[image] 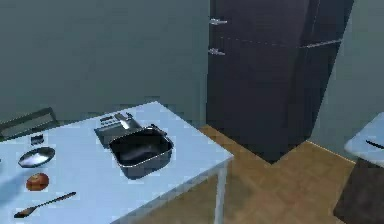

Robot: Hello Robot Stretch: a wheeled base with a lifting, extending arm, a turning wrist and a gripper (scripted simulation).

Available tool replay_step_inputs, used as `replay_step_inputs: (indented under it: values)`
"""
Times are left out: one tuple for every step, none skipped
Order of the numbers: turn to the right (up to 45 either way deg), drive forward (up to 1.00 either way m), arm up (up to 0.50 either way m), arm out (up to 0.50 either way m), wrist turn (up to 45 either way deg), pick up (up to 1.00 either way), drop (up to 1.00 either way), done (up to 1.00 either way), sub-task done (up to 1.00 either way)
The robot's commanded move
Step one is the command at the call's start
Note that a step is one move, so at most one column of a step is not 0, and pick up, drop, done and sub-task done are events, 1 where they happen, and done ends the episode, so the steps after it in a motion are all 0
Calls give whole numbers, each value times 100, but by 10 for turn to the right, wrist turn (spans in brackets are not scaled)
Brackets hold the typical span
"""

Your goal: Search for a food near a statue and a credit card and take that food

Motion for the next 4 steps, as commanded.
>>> replay_step_inputs:
  values:
    - [0,40,0,0,0,0,0,0,0]
    - [-450,0,0,0,0,0,0,0,0]
    - [-450,0,0,0,0,0,0,0,0]
    - [-450,0,0,0,0,0,0,0,0]
